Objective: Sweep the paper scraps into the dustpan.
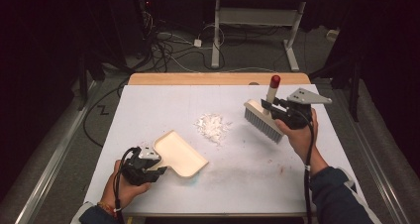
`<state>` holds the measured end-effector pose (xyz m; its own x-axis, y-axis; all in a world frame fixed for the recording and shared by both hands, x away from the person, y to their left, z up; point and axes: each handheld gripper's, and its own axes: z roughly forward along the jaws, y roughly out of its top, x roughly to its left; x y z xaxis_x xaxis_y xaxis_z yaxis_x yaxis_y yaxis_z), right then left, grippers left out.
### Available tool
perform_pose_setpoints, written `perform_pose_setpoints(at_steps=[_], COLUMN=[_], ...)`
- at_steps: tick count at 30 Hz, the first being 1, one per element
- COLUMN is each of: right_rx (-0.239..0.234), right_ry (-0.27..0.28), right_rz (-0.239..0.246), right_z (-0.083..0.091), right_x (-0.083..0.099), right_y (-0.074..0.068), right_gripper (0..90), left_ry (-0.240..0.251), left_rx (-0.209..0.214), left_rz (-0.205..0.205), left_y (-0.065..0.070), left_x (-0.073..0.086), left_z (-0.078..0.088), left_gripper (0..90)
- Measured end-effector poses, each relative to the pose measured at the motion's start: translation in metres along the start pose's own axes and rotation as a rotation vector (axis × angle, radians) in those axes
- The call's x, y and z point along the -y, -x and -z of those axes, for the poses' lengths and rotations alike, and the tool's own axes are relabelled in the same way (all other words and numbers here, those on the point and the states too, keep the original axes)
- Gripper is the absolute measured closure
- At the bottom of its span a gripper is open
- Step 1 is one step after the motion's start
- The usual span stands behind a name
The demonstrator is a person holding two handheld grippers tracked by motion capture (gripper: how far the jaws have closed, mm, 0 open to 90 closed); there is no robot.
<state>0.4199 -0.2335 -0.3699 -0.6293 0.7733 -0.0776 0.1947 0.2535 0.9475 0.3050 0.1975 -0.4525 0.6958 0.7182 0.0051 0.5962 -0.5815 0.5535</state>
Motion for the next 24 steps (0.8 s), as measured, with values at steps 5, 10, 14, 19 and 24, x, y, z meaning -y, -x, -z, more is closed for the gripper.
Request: perform_pose_setpoints(at_steps=[5,10,14,19,24], right_rx=[0.042,0.119,0.16,0.151,0.105], right_ry=[-0.001,0.026,0.03,0.048,0.007], right_rz=[-0.009,0.034,0.05,0.079,0.134], right_z=[-0.04,-0.073,-0.093,-0.125,-0.148], right_x=[-0.012,-0.017,-0.018,-0.018,-0.013], right_y=[-0.002,-0.008,-0.011,-0.023,-0.041], right_gripper=[70.7,70.7,70.7,70.7,70.7], left_ry=[0.0,0.003,0.002,0.003,-0.002], left_rx=[-0.003,0.0,-0.003,0.001,0.014], left_rz=[-0.007,-0.009,-0.01,-0.017,-0.004], left_y=[0.002,0.002,0.003,0.003,0.003], left_x=[-0.002,-0.002,-0.003,-0.004,-0.005], left_z=[-0.002,-0.005,-0.006,-0.007,-0.01], left_gripper=[63.6,63.6,63.6,63.6,63.6])
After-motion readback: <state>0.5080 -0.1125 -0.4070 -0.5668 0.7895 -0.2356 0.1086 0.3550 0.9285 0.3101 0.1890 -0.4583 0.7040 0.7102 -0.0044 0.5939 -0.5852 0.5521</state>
